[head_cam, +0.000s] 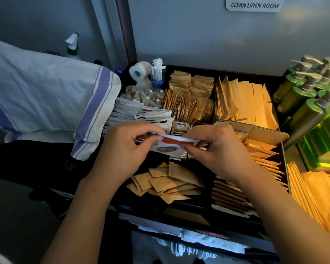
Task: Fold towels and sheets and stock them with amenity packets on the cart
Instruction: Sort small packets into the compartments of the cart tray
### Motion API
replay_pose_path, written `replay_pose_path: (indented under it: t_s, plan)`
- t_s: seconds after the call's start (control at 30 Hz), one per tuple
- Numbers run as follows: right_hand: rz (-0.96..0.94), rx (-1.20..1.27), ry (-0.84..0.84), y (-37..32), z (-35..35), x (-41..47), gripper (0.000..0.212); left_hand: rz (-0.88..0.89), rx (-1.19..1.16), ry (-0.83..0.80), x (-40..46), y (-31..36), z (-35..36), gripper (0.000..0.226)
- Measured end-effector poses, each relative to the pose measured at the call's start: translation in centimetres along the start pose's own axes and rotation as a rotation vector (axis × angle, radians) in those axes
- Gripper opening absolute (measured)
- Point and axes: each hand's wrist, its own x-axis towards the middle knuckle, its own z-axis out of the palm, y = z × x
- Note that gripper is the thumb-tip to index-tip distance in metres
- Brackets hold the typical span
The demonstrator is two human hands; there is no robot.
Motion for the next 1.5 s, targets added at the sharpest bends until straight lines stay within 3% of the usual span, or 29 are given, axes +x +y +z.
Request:
replay_pose_path:
  t_s: [0.13, 0.33, 0.57, 0.77, 1.07, 1.5]
  plan:
    - [-0.076, 0.011, 0.12, -1.4, -1.1, 2.7, 0.019, 0.03, -0.006, 0.12, 1.9, 0.6, -1.9, 0.018]
    - [-0.139, -0.106, 0.163, -1.2, -0.6, 6.9, 0.015, 0.05, 0.063, 0.204, 4.3, -0.9, -2.4, 0.017]
    - [-0.124, -0.117, 0.059, 0.9, 2.1, 8.4, 0.016, -0.046, 0.045, 0.176, 4.3, -5.1, -0.9, 0.02]
    - [-0.038, -0.152, -0.081, 2.1, 4.8, 8.2, 0.016, -0.169, 0.163, 0.047, 3.6, -7.8, 1.0, 0.017]
    - [-0.094, -0.233, -0.066, 2.2, 5.1, 8.2, 0.014, 0.021, 0.225, 0.095, 3.0, -8.1, 1.0, 0.018]
    - [0.05, -0.303, -0.234, 2.7, 7.0, 9.5, 0.03, -0.232, 0.332, 0.044, 3.2, -8.9, 3.5, 0.019]
